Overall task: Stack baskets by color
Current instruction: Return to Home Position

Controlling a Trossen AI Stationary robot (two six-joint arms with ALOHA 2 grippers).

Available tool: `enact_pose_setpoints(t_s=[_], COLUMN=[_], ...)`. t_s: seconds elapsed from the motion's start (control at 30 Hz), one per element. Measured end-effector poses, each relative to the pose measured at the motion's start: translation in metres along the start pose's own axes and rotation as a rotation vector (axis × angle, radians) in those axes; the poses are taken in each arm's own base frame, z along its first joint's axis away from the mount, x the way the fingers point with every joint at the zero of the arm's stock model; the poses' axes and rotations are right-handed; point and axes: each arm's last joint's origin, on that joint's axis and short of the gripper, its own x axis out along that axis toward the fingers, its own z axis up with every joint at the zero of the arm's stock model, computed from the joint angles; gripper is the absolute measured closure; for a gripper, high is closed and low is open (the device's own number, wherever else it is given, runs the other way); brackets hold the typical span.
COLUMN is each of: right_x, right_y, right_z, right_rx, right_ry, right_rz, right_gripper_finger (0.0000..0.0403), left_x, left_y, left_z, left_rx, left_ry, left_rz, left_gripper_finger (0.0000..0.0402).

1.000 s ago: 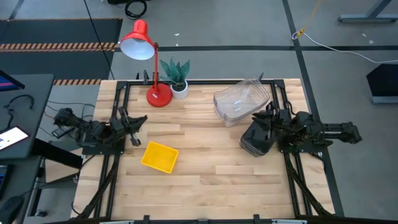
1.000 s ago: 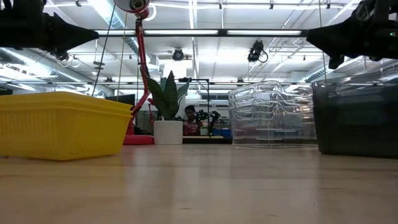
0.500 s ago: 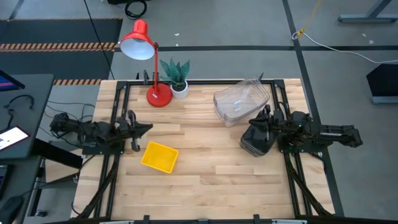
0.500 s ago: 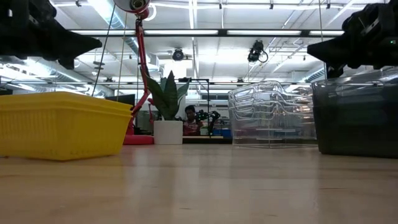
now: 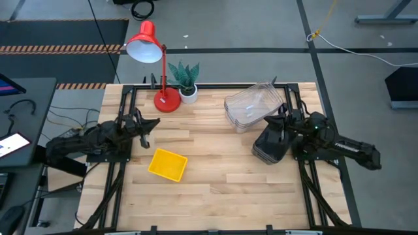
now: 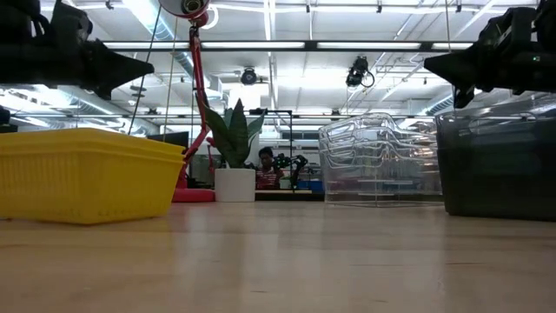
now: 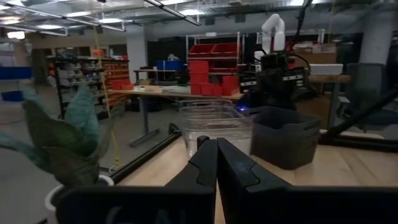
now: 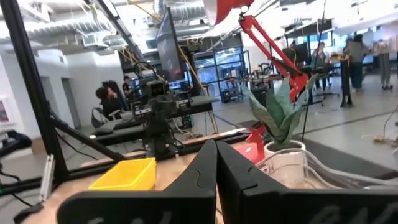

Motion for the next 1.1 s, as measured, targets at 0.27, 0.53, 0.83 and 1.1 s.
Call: enact_pose_setpoints(t_s=[0.27,0.53,0.83,1.1], right_x=[0.000,0.001,0.001,0.000], right_y=[0.001,0.012,0.019,0.018], right_z=[0.000,-0.002,-0.008,-0.015], right_rx=[0.066,0.032,-0.031,-0.031], right_ry=[0.001,-0.005,0.044,0.123], right_rz=[0.010,0.004,0.002,-0.004], right_gripper_finger=[0.0401,0.0402,0.0402,0.0388], left_x=[0.000,-0.005,-0.010,-0.010], left_y=[0.000,-0.013,-0.020,-0.020], left_z=[-0.001,-0.002,-0.004,-0.008], left_rx=[-0.051,-0.024,0.056,0.029], left_ry=[0.010,0.031,0.071,0.111], left_rz=[0.001,-0.009,0.046,0.058], left_gripper_finger=[0.0398,0.0400,0.0397,0.0394])
